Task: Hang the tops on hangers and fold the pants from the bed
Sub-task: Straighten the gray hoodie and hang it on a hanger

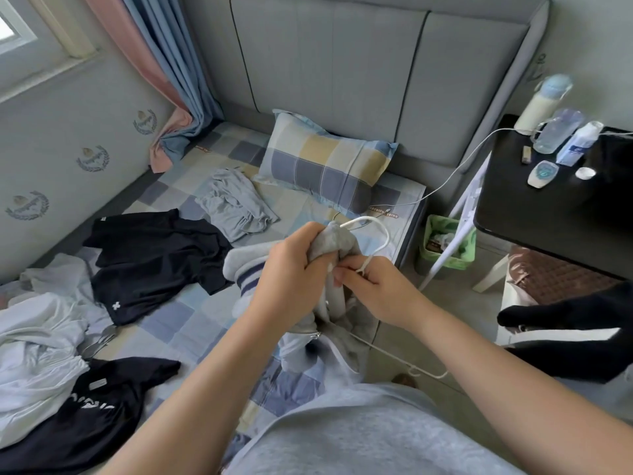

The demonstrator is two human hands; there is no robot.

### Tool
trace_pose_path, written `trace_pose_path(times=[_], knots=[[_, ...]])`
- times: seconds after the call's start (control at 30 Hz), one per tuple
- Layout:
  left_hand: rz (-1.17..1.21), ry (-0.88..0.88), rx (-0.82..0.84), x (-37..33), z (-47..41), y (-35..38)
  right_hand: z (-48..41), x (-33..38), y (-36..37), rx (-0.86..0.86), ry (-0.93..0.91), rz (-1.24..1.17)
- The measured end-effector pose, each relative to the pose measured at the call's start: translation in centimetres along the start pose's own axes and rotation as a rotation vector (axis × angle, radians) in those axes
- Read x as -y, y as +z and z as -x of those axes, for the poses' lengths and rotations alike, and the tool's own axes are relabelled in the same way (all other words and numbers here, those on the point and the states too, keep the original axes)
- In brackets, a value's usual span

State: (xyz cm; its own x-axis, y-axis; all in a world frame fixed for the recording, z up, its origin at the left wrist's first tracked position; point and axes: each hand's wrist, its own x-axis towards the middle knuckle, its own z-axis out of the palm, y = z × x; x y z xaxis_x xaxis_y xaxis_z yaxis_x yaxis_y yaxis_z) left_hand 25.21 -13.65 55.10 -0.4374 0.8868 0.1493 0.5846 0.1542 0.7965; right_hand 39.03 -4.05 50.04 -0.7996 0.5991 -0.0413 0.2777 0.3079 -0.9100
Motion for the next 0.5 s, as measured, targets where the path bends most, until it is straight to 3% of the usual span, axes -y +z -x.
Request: trace_pose_path(times=[0.2, 0.4, 0.5], knots=[[-0.02, -0.118, -0.133, 1.8, -1.2, -2.1, -0.5, 0.0, -2.7, 0.157, 0.108, 0.157], [-0.054, -0.14, -0.03, 1.2, -0.7, -1.5, -0.5, 2.3, -3.0, 0.165, -0.054, 0.126], [0.042, -0.133, 0.031, -0.4, 0.0, 0.2, -0.8, 2.3, -0.1, 0.101, -0.035, 0.137]])
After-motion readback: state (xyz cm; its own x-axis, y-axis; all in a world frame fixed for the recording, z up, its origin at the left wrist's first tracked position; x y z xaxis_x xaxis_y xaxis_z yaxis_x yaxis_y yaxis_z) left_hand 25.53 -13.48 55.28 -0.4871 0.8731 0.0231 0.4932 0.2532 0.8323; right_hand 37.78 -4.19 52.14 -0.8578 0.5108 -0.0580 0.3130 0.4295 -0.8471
